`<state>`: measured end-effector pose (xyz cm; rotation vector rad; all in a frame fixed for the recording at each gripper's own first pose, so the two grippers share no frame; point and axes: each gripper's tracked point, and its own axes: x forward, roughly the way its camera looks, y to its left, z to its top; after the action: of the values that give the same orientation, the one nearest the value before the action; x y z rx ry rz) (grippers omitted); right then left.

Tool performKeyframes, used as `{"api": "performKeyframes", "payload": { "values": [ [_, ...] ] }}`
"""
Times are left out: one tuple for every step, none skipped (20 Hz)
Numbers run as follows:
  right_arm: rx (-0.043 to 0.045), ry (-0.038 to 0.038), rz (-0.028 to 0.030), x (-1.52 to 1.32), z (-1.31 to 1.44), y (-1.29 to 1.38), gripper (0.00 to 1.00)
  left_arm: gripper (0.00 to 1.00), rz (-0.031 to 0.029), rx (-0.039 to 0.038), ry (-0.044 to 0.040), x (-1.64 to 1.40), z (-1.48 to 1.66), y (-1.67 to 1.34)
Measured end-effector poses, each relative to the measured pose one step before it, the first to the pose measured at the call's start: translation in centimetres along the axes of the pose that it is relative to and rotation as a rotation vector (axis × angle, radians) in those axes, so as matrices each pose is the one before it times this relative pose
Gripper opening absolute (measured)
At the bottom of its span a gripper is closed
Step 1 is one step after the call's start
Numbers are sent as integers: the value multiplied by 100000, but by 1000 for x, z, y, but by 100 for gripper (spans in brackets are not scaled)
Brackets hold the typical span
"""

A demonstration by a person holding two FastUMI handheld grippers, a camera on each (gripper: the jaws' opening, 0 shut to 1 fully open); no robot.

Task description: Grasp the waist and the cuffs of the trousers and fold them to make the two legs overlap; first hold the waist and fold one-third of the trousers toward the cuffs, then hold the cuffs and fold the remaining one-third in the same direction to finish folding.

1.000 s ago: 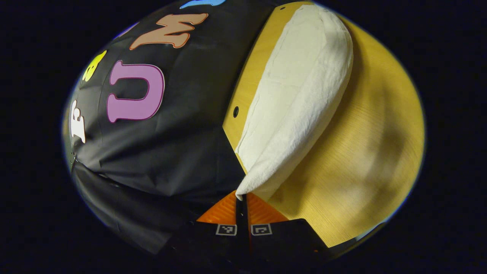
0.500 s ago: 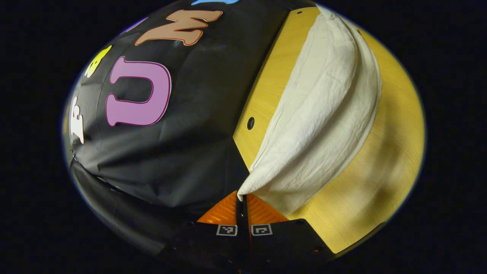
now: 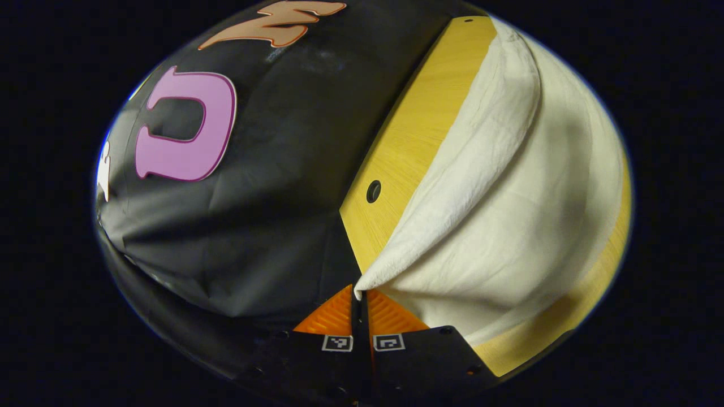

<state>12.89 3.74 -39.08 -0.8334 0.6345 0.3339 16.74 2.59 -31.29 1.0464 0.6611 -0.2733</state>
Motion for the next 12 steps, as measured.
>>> {"api": "performKeyframes", "payload": {
  "values": [
    [49,1653,1143,788,-158,629,9,0,-444,-3282,1039,769,-9,-103],
    [-214,987,333,545,73,493,10,0,-563,-2443,186,1022,166,-215],
    [-100,384,-347,596,146,379,10,0,-364,-1850,-93,879,350,-176],
    [62,773,-389,582,129,249,10,0,-316,-950,-322,747,204,-83],
    [907,867,-204,327,392,-341,10,0,-736,-708,-419,630,297,-252],
    [2668,1185,443,158,-45,273,10,0,-877,-1199,-394,628,158,-379],
    [3313,1596,772,119,-90,295,12,0,-1847,-1604,-493,428,245,-520],
    [3970,750,269,581,204,164,18,0,-1789,-1985,-1067,-15,246,-474],
    [4690,216,1195,175,146,211,46,0,-1237,-1793,-1008,216,139,-349],
    [4549,-222,926,-475,464,-41,73,31,-1714,-2167,-933,-427,230,-384],
    [3063,-408,-623,149,0,-491,100,63,142,-2425,-935,-306,-481,42],
    [1597,-454,-1886,-1104,-163,-815,100,94,-16,-2199,-624,-266,770,14]
  ]
}}
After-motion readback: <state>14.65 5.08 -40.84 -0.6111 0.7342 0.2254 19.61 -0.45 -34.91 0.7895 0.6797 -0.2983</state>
